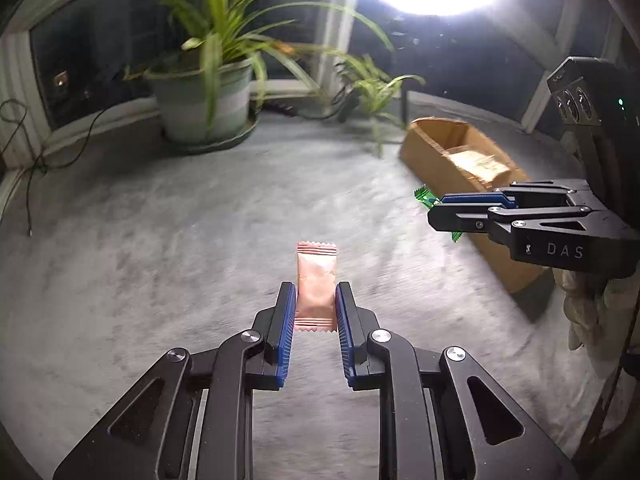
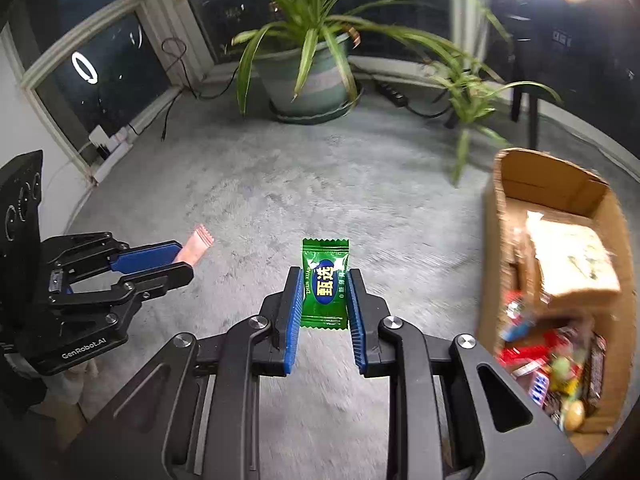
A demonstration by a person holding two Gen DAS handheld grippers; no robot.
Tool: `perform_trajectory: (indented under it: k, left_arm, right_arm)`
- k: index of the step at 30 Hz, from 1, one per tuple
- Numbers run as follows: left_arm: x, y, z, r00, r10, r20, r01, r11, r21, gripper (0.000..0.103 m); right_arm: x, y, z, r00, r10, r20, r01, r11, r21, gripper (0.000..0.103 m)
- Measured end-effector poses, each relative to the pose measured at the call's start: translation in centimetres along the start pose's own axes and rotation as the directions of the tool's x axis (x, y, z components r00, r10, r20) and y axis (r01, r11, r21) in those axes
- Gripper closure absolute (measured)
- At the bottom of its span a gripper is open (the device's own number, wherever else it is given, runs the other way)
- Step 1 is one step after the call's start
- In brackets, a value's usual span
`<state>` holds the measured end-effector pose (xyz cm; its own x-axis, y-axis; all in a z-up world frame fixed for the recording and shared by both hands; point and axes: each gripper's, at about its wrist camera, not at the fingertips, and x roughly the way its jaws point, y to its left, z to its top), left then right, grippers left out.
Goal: Organize snacks
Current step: 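Carry the pink wrapper and green packet into the box and release both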
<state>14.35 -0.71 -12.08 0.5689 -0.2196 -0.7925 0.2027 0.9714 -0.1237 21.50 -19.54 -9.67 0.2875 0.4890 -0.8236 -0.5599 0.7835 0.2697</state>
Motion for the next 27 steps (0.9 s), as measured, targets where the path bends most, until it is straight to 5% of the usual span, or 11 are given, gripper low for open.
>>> perform_trajectory:
  k: [16,27]
  left_arm:
    - [-1.2,-9.4,2.7,0.990,-0.119,0.070,0.114,0.991,0.073,0.084]
    - [1.4,-15.9,3.9,0.982,-0.181,0.052,0.174,0.978,0.116,0.084]
  right_arm:
    - [-10.8,-7.2,-5.0,0.989,-0.096,0.109,0.083,0.990,0.115,0.081]
    - [-12.5,-13.4,-7.8,0.980,-0.181,0.087,0.161,0.968,0.194,0.081]
